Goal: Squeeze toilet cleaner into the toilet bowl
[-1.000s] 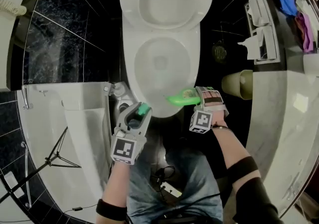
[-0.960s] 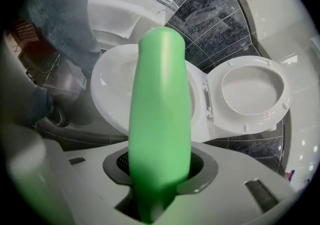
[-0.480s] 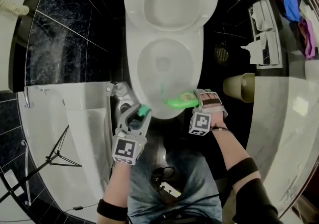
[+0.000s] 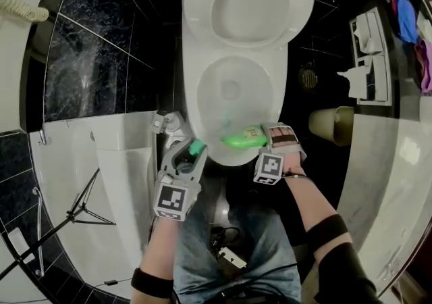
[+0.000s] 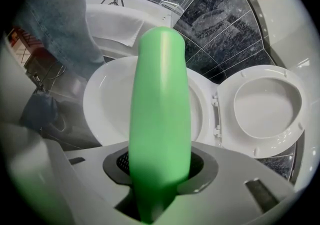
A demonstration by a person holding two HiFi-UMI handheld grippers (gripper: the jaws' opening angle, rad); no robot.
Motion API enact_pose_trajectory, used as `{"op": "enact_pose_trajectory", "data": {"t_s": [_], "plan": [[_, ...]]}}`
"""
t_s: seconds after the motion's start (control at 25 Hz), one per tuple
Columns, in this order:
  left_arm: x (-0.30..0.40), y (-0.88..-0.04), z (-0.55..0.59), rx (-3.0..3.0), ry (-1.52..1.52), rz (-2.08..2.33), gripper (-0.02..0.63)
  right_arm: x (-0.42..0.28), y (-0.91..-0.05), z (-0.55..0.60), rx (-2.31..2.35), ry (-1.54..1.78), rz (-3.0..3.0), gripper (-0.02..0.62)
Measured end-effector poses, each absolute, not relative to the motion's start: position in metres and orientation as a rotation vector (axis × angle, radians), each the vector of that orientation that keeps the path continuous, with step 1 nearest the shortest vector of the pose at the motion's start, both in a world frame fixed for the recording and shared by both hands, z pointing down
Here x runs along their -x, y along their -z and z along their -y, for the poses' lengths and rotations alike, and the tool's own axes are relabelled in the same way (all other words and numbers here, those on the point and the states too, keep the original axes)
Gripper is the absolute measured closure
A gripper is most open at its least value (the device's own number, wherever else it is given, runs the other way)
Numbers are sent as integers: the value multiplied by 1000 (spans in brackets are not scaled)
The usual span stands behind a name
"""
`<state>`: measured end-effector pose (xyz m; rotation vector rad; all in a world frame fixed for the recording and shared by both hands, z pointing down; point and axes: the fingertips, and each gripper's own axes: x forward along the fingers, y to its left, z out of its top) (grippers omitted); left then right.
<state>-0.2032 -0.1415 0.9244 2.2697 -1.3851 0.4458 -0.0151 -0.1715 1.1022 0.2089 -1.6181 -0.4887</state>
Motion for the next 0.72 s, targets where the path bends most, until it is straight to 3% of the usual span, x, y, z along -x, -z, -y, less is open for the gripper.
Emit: {"op": "enact_pose_trajectory", "data": {"t_s": [0.72], "plan": [[234, -948, 200, -2326, -512, 1363, 455, 58, -1112, 242, -200, 499, 1585, 414]]}}
